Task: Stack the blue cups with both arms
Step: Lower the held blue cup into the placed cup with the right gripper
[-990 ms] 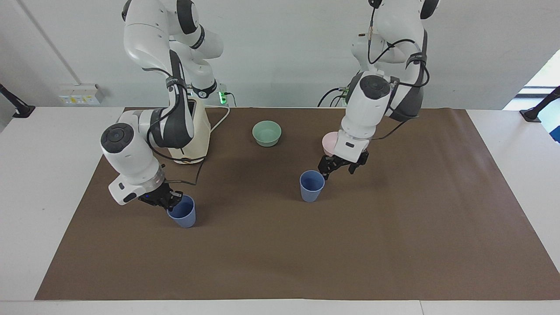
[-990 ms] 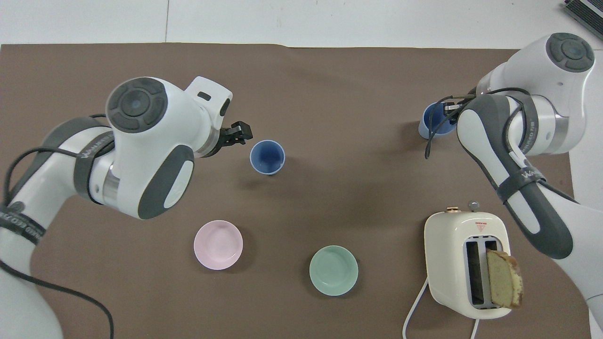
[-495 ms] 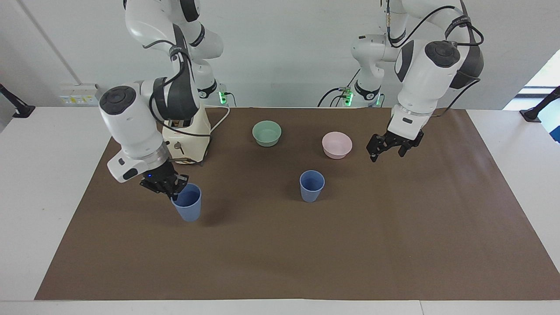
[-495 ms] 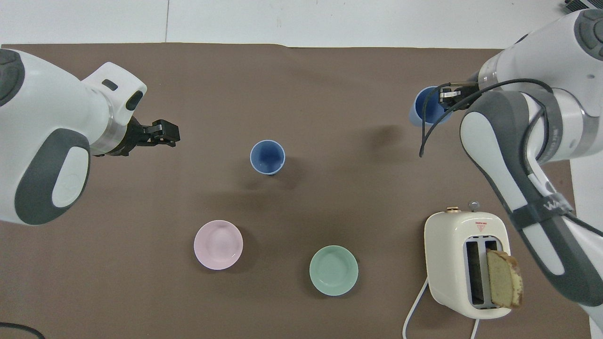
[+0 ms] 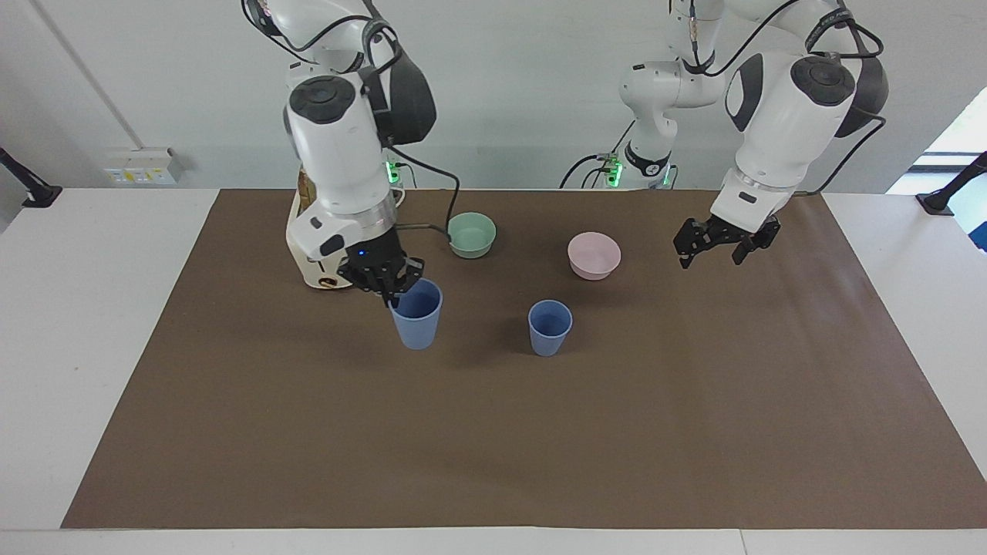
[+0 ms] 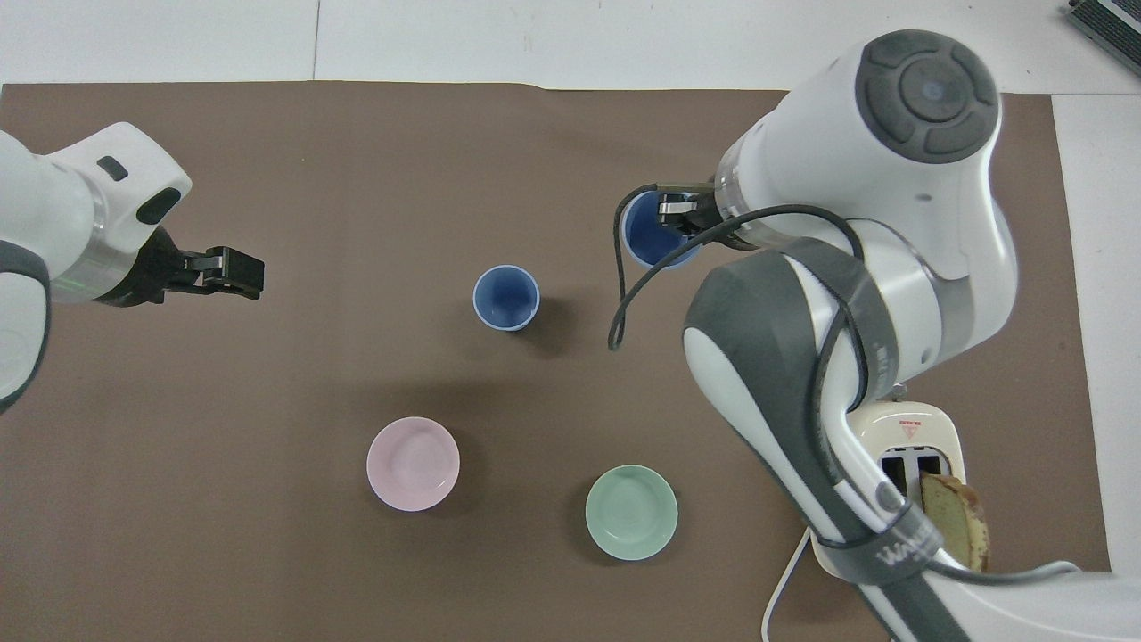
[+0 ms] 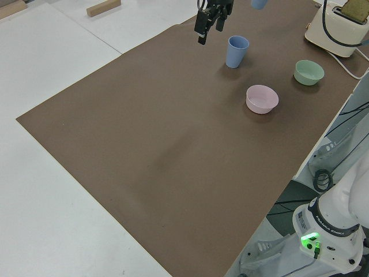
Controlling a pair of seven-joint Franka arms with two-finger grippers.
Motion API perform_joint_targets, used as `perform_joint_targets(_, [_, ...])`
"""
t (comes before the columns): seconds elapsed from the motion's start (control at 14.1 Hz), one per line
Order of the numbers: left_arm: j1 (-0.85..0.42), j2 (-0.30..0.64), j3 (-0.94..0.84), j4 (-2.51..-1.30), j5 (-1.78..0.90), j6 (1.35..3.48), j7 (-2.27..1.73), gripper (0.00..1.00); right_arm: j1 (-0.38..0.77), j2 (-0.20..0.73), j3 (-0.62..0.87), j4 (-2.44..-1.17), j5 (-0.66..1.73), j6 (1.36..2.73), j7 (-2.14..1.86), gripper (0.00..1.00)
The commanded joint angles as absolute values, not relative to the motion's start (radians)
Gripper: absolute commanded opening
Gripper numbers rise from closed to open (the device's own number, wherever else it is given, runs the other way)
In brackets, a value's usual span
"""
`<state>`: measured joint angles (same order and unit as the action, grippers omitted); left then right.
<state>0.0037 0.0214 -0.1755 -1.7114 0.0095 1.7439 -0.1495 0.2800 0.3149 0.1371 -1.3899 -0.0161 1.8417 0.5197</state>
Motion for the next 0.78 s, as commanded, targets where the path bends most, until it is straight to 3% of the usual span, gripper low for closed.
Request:
perform_joint_targets(0.0, [0.038, 0.009, -0.175, -1.663, 0.021, 1.689, -0.109, 1.00, 0.326, 0.362, 0.141, -1.312, 0.014, 1.832, 0.606, 0.00])
perform_joint_targets(0.28, [0.054, 0.006, -0.141, -1.557, 0.018, 1.609, -0.068, 1.00, 0.420, 0.442, 0.150, -1.261, 0.014, 1.879, 0.751, 0.00])
perform_joint_targets(0.71, [0.132, -0.014, -0.121, -1.609, 0.014, 1.602, 0.118, 1.00, 0.469, 0.483, 0.153, -1.242, 0.024, 1.894, 0.793, 0.00])
